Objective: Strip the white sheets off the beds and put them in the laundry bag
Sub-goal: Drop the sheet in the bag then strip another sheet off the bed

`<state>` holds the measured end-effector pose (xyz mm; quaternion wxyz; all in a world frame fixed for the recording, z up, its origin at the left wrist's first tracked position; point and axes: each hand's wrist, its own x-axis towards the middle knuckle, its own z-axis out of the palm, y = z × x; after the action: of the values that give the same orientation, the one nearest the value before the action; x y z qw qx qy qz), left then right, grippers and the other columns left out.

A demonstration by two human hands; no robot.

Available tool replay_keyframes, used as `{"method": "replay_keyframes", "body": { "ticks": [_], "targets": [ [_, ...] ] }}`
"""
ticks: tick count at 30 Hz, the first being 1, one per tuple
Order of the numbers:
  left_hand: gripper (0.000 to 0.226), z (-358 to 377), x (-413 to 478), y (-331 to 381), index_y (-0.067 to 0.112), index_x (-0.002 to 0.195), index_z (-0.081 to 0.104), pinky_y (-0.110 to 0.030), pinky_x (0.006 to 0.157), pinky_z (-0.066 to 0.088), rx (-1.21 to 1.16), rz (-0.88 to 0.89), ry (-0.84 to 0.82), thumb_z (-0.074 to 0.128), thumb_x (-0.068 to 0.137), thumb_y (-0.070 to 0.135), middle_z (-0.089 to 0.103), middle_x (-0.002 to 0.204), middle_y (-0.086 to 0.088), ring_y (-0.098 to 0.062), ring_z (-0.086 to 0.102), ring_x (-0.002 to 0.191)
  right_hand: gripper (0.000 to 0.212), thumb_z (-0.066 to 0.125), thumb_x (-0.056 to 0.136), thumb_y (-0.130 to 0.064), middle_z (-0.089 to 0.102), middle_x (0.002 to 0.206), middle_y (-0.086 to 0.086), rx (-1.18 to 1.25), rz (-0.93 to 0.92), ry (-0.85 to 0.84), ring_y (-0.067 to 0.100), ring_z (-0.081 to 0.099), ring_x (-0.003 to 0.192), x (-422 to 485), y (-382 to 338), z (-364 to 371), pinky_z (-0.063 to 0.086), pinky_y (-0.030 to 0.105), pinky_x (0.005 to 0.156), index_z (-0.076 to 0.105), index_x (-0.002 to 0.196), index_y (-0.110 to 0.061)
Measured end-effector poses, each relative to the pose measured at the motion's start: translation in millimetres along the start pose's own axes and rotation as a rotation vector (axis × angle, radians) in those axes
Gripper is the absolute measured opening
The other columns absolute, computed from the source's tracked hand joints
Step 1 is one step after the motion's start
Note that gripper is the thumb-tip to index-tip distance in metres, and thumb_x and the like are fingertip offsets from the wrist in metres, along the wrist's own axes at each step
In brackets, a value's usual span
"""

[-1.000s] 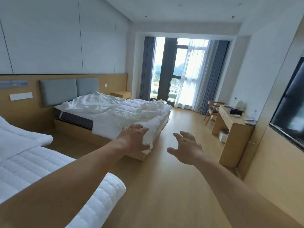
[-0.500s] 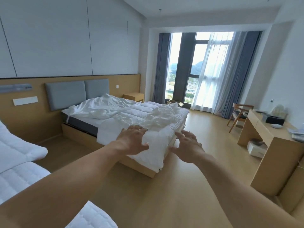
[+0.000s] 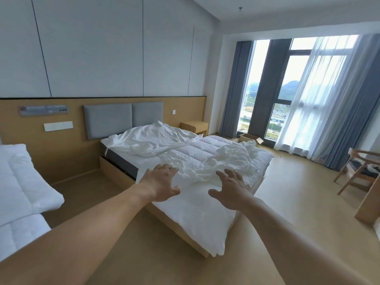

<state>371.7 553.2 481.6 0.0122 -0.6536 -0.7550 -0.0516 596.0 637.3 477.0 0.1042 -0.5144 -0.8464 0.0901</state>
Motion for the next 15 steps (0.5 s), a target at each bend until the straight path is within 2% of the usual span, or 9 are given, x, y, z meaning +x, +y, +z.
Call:
{"method": "replay_keyframes", "body": {
  "ticks": [6, 10, 15],
  "targets": [
    [0.074, 13.3, 136.9, -44.5, 0.024, 0.156, 0.020, -0.048, 0.119, 0.023, -0.036, 0.003, 0.028, 0.044, 0.094, 0.056, 0.018, 0.164, -0.001, -0.022, 0.014, 0.151, 0.080, 0.057, 0.090, -0.059, 0.008, 0.165, -0.003, -0.044, 0.019, -0.022, 0.023, 0.002, 0.153, 138.9, 4.2, 5.9, 0.024, 0.057, 0.117, 0.021, 0.156, -0.032],
    [0.073, 16.6, 210.2, -73.0, 0.024, 0.156, 0.021, -0.048, 0.119, 0.023, -0.043, 0.002, 0.043, 0.045, 0.094, 0.055, 0.019, 0.164, -0.001, -0.022, 0.015, 0.151, 0.078, 0.055, 0.092, -0.058, 0.010, 0.165, -0.002, -0.029, 0.012, 0.019, 0.023, 0.003, 0.153, 221.3, -1.8, 8.2, 0.023, 0.055, 0.118, 0.022, 0.156, -0.030],
    [0.074, 34.3, 297.0, -105.0, 0.023, 0.156, 0.019, -0.048, 0.119, 0.021, -0.041, -0.014, -0.025, 0.045, 0.095, 0.055, 0.018, 0.164, -0.001, -0.023, 0.014, 0.151, 0.080, 0.057, 0.090, -0.059, 0.010, 0.165, -0.002, -0.022, -0.015, -0.041, 0.022, 0.004, 0.152, 323.8, -3.2, 38.0, 0.025, 0.057, 0.116, 0.020, 0.156, -0.031]
  ]
}}
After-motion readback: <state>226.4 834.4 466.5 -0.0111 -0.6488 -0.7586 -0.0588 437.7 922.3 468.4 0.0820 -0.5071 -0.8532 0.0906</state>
